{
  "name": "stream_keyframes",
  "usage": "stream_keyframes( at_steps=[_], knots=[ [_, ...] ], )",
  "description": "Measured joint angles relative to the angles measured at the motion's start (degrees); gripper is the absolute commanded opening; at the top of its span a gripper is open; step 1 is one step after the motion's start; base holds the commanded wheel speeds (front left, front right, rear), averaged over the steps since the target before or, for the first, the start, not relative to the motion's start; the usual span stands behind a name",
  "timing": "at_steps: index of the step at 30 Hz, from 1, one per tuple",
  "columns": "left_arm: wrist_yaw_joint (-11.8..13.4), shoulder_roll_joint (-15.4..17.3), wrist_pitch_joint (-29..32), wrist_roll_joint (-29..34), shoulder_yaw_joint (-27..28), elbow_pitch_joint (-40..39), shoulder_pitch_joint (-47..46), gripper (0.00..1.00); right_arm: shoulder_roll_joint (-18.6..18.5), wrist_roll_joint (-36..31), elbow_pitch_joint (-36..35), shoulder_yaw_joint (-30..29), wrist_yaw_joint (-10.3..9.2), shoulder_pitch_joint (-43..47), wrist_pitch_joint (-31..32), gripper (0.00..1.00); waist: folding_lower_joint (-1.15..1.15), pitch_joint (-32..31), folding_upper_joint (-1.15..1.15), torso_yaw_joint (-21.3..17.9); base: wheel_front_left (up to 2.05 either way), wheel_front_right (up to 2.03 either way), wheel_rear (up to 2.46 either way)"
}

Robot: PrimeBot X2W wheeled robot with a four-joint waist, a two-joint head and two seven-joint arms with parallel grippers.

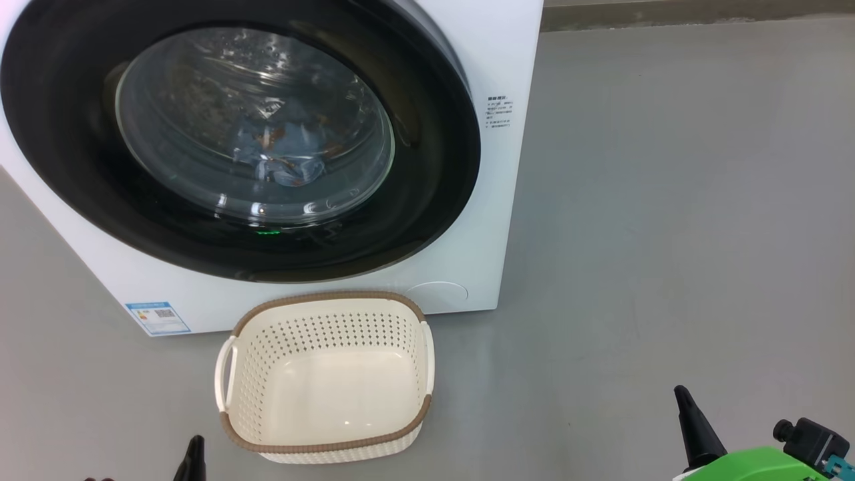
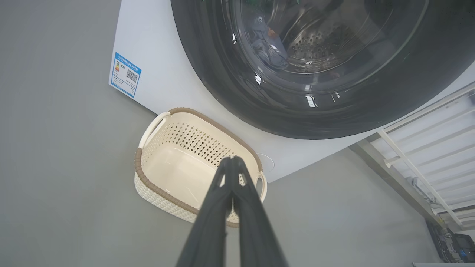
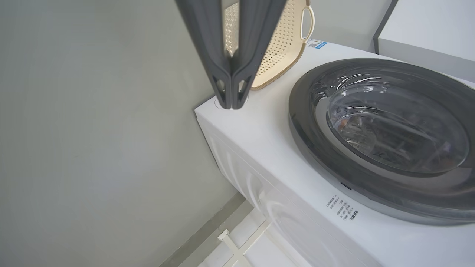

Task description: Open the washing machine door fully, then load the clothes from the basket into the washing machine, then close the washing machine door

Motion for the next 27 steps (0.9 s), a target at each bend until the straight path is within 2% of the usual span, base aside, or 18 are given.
stream_keyframes(
  at_steps=[27],
  knots=[
    [0.0,-0.8,4.4,-15.0,2.0,-1.1,-2.1,0.00,0.8,14.8,-2.4,-2.0,-0.01,-0.4,4.6,0.00,0.00,-0.6,0.00,0.6,0.00,0.00,0.00]
  ],
)
